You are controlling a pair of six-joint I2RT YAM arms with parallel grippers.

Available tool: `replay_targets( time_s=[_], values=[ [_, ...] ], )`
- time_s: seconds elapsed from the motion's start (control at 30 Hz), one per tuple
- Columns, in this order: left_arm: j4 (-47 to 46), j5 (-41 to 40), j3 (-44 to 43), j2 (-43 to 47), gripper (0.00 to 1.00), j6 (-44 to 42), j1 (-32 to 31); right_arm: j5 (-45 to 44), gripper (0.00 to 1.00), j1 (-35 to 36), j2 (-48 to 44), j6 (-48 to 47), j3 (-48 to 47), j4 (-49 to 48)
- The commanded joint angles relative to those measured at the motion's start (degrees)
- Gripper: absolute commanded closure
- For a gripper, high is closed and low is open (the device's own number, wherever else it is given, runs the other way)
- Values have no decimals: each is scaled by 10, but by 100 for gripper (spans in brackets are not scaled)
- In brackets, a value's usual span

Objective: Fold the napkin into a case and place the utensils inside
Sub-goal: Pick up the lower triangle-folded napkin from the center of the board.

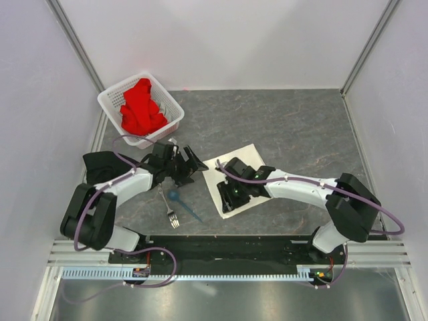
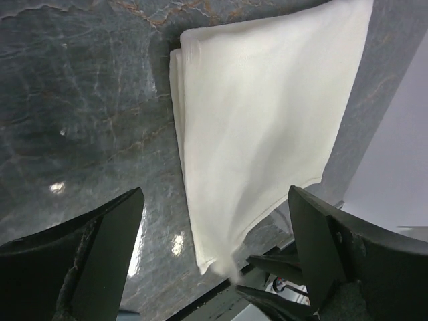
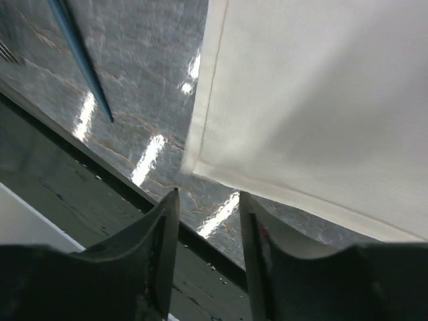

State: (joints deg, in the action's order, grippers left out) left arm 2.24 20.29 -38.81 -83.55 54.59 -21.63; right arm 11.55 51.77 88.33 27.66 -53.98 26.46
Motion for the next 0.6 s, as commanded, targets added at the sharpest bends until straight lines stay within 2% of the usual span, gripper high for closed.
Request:
replay_targets(
  time_s=[0.0, 0.13, 0.27, 0.37, 0.57],
  values=[
    [43, -45, 15, 80, 4, -35, -2, -49, 47, 33, 16, 2, -31, 13],
    [70, -52, 25, 121, 4, -51, -1, -119, 45, 68, 41, 8, -71, 41],
    [73, -52, 36, 144, 5, -56, -1, -185, 52, 107, 77, 13, -97, 69],
    [73, -47, 41, 146, 4, -58, 0, -200, 56, 114, 90, 15, -102, 68],
    [66, -36, 48, 149, 5, -59, 0, -206, 56, 122, 115, 13, -109, 69]
  ],
)
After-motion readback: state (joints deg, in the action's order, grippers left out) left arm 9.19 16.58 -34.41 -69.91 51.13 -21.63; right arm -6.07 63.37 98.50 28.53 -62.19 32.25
